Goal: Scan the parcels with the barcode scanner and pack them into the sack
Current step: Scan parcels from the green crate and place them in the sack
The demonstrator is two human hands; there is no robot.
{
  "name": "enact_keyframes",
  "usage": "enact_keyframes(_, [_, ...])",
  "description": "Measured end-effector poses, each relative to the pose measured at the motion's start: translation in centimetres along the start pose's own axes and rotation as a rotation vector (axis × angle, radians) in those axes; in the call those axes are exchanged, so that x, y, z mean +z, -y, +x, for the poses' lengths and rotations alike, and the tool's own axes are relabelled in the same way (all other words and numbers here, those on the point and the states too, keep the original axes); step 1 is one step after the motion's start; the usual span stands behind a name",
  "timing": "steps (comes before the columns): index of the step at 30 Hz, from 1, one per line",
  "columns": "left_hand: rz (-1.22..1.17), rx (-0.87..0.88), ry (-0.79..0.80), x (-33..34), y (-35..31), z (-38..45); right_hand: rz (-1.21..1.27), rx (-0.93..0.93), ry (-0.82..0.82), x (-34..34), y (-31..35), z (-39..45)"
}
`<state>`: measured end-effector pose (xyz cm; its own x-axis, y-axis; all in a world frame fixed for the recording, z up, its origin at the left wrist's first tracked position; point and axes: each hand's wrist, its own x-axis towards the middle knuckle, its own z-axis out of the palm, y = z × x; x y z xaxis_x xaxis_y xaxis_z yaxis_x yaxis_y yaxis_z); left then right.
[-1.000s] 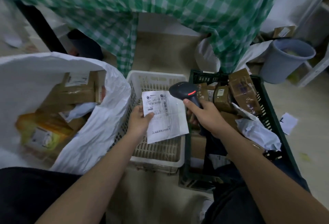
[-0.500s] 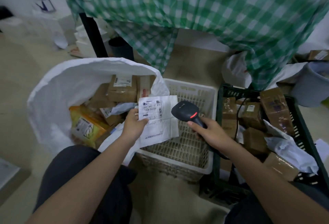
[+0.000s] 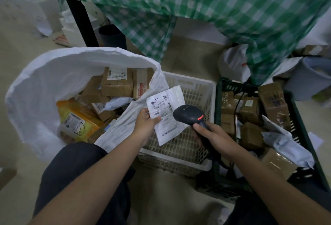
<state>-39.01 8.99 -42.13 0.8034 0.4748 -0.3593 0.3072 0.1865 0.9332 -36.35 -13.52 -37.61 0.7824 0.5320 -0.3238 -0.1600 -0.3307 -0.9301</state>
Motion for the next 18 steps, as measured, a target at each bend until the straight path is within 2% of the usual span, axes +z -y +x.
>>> enact_keyframes(18, [0.005, -0.007, 0.034, 2.9, 0.5, -0.1, 0.081, -0.048, 0.020, -2.5, -0.3, -2.3])
